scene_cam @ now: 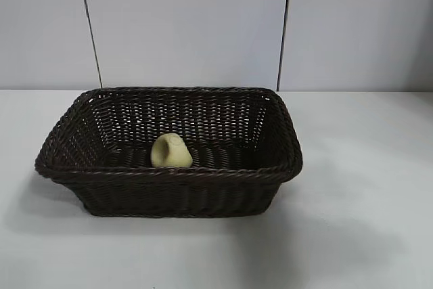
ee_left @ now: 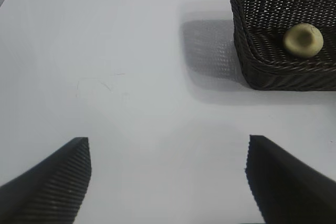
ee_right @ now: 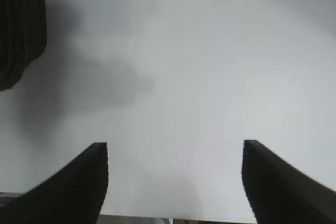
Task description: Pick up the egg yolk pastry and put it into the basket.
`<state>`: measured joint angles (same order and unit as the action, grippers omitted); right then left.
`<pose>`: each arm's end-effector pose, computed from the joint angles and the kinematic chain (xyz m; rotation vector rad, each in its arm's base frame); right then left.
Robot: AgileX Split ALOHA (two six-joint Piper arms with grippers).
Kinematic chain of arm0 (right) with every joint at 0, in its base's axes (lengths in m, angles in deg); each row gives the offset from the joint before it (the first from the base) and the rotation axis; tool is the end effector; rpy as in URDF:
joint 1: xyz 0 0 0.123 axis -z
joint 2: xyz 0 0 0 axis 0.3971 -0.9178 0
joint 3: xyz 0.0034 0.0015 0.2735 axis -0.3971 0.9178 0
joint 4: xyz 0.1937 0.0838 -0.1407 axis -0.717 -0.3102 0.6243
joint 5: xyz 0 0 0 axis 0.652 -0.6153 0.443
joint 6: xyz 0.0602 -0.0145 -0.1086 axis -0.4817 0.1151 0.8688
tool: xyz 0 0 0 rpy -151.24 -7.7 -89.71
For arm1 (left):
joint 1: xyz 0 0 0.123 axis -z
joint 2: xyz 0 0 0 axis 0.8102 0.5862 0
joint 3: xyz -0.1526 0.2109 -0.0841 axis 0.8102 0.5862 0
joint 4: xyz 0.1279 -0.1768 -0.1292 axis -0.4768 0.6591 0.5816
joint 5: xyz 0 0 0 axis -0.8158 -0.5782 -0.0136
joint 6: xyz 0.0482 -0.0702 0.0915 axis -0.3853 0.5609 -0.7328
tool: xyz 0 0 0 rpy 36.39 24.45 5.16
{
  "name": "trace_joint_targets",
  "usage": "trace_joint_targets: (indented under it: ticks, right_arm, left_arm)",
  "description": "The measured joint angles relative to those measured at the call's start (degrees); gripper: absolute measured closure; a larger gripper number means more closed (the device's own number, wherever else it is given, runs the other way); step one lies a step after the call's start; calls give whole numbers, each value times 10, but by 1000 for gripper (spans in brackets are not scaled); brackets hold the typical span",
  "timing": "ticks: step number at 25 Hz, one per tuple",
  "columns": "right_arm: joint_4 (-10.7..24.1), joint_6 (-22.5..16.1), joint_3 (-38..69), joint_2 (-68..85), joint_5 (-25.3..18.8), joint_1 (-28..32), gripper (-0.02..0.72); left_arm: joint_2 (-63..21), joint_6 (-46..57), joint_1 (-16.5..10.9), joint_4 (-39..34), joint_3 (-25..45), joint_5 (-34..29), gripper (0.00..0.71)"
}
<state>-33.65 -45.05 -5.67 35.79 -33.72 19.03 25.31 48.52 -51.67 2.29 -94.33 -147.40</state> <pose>0.1518 0.0098 0.2704 -0.0405 2.6605 0.0196 0.0341 -0.0041 0.2508 0.1000 2.1136 -0.0238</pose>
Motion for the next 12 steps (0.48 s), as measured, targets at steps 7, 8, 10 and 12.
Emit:
trace_joint_targets:
  ticks: [7,8,10,12]
  right_arm:
    - [0,0,139,146,36,0,187]
    - [-1,0,155,162,36,0,187]
    - [-1,0,175,188,36,0,187]
    - [-4,0,179,208,38,0,187]
  left_arm:
    - [0,0,0,0,0,0,121]
    - [0,0,0,0,0,0,121]
    - [0,0,0,0,0,0,121]
    - [0,0,0,0,0,0,121]
